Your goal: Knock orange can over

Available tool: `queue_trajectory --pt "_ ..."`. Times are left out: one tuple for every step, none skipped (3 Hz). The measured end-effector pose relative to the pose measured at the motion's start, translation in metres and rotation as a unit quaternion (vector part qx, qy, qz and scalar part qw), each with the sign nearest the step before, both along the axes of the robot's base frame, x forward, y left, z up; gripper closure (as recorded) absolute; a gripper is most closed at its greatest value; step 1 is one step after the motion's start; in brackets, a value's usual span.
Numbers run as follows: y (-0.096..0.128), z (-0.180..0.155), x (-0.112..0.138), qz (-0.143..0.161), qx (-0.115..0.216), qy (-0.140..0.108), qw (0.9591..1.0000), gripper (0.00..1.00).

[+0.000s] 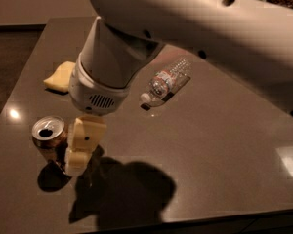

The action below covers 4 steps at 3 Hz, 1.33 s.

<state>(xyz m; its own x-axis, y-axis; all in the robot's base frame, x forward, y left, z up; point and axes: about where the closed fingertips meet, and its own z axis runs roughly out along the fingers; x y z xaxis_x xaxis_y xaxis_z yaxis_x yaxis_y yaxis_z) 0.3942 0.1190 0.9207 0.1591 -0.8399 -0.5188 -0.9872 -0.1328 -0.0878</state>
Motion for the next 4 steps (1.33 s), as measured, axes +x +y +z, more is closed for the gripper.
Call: queue_trajectory --pt "0.012 -0.004 -0.006 0.022 0.019 0.014 0.9995 0.0" --pt "0.017 -0.005 -0.007 0.03 0.04 0.025 0.9984 0.15" --pt "0.022 -0.005 -0.01 0.035 0.058 0.039 0.9969 0.33" --pt "0.029 -0.002 -0.016 0.051 0.071 0.047 0.995 0.31"
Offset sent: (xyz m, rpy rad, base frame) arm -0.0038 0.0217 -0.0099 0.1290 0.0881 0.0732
